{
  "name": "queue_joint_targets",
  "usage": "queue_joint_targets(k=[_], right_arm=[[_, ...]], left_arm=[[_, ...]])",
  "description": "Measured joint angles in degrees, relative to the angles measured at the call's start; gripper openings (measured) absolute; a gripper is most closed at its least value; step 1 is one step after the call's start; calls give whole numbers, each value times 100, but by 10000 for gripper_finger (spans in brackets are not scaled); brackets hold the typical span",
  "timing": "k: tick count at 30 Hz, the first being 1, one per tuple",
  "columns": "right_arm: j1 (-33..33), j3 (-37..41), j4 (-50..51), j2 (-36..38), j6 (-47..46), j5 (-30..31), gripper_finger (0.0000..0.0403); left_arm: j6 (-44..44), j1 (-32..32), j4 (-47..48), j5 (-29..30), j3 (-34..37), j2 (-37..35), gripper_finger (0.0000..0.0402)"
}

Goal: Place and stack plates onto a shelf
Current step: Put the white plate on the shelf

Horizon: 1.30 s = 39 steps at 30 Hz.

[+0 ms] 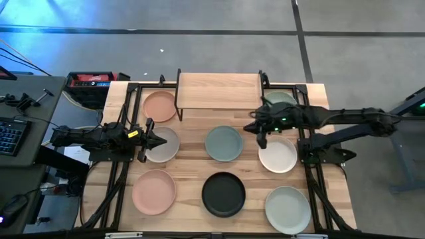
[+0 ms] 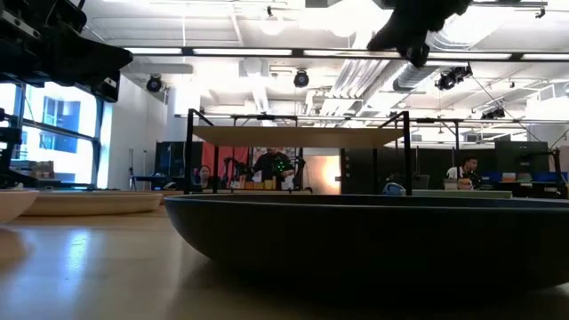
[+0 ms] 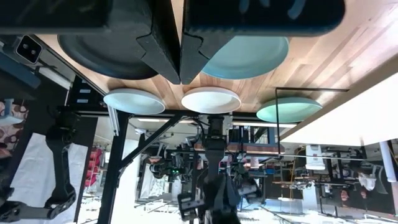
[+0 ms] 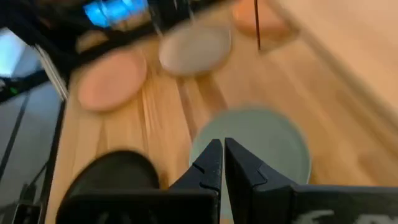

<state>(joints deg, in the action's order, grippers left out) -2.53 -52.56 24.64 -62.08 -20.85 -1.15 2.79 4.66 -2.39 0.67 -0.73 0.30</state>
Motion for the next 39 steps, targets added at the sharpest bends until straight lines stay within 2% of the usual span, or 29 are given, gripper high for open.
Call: queue_joint_targets(k=[7,14,24,31,39], right_arm=[[373,-328,1109,-824,-1534,-63,0],[847,-296,1519,-1332,-3406,-67,0],[1430,-288,2258,-1879,-5103,-67,0],[1701,-286,2744,-2086,-5717,-54,0],[1796,-286,3109,-2127,-5636,-41,0]], left_arm=[[0,1,0,1,0,0,0],[59,1,-2,2,2,0,0],[55,-1,-10,1,0,2,0],[59,0,-20,1,0,0,0],[59,-1,-22,2,0,1,0]])
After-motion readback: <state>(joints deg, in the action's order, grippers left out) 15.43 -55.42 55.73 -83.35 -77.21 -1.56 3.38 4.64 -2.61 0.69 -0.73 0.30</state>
